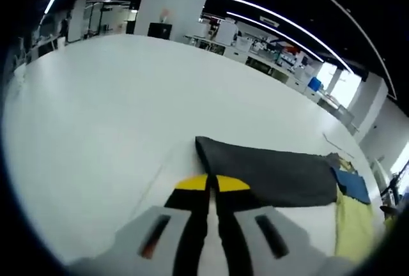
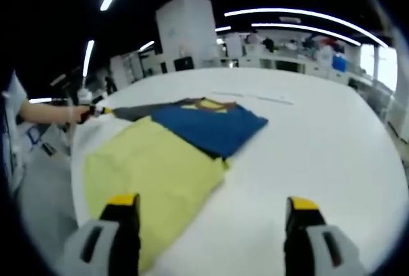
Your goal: Fold the garment on the visible template until the final outline fits inside the template.
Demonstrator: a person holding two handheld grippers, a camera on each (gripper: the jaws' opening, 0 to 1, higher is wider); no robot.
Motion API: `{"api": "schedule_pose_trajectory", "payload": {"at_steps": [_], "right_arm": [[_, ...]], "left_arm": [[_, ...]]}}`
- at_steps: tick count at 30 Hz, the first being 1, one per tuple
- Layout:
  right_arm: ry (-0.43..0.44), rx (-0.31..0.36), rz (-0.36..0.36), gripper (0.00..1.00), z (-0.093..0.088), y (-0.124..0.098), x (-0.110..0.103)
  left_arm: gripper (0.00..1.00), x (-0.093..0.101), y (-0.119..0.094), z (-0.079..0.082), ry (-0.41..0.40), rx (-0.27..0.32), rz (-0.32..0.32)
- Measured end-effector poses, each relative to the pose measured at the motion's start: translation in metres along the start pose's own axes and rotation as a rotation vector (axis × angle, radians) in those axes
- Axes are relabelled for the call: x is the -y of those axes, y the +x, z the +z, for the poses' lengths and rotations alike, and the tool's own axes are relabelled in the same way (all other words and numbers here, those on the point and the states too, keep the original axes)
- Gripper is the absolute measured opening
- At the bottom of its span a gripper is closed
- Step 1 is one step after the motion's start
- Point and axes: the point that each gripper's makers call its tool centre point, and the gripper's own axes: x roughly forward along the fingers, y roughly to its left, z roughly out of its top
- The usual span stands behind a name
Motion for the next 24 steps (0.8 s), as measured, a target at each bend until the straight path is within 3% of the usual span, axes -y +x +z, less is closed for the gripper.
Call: {"api": "schedule_pose_trajectory", "payload": {"at_steps": [6, 12, 17, 21, 24], "right_arm": [[0.001, 0.016, 0.009, 0.95, 0.004, 0.002, -0.004], [0.007, 0.035, 0.017, 0.95, 0.007, 0.003, -0.006], [0.013, 0.044, 0.017, 0.94, 0.006, 0.001, -0.011], [0.029, 0.057, 0.017, 0.93, 0.004, -0.001, -0.012], [0.041, 0.064, 0.015, 0.93, 0.004, -0.003, -0.011]], "left_arm": [[0.00, 0.039, -0.003, 0.028, 0.046, 0.063, -0.117], [0.00, 0.113, -0.004, 0.042, 0.168, 0.061, -0.279], [0.00, 0.177, -0.002, 0.038, 0.248, 0.045, -0.413], [0.00, 0.238, -0.011, 0.019, 0.327, 0.011, -0.509], [0.00, 0.264, -0.010, 0.011, 0.343, -0.001, -0.546]]}}
